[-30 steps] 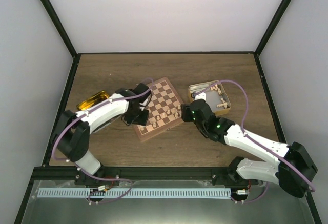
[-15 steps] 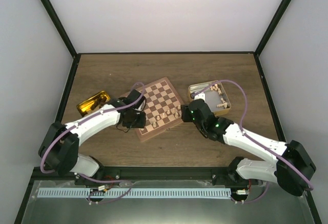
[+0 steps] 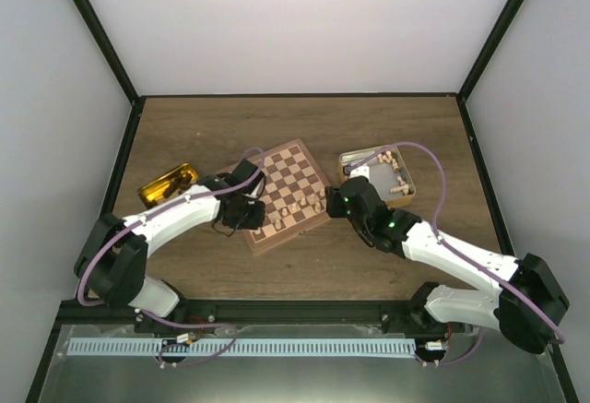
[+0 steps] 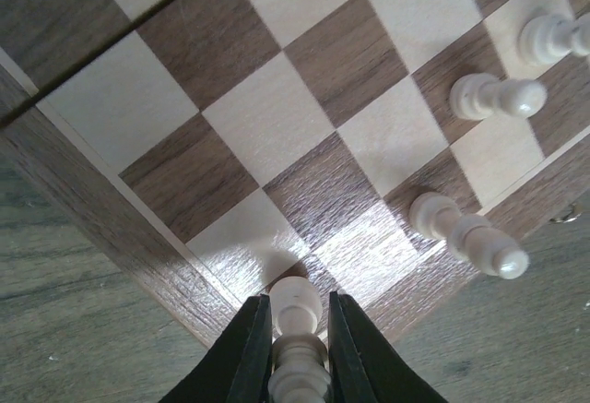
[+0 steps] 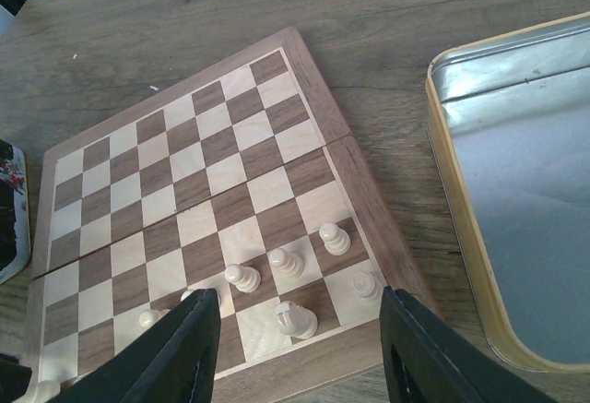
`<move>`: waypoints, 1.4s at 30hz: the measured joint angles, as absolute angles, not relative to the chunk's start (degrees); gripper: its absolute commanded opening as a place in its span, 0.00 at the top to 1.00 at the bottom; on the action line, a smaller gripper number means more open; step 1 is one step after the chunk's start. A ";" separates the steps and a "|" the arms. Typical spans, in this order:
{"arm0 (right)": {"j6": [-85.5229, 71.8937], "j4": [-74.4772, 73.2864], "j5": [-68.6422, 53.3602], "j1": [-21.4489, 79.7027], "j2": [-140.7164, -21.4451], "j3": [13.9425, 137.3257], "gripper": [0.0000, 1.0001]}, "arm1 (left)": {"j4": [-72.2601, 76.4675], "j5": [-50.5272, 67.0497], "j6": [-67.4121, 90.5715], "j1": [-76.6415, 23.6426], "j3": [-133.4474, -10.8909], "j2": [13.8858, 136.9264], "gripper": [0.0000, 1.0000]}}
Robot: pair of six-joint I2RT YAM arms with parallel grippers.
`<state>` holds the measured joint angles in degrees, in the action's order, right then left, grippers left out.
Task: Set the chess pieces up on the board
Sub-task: Pick up the chess piece from the chessboard, then place the chess piece on the chessboard.
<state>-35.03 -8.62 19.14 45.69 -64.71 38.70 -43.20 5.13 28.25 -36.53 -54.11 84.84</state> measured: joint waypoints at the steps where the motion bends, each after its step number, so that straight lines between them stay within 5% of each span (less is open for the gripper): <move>1: -35.03 -8.62 19.14 45.67 -64.69 38.70 0.51 | -43.42 5.02 28.16 -36.53 -54.50 84.84 0.91; 16: -39.92 -11.62 25.85 45.47 -57.60 38.65 0.51 | -45.43 -0.69 23.86 -42.98 -71.61 90.17 0.89; 42: -50.28 -18.68 33.52 44.80 -51.42 36.16 0.51 | -48.95 -4.47 22.39 -48.97 -77.28 104.55 0.86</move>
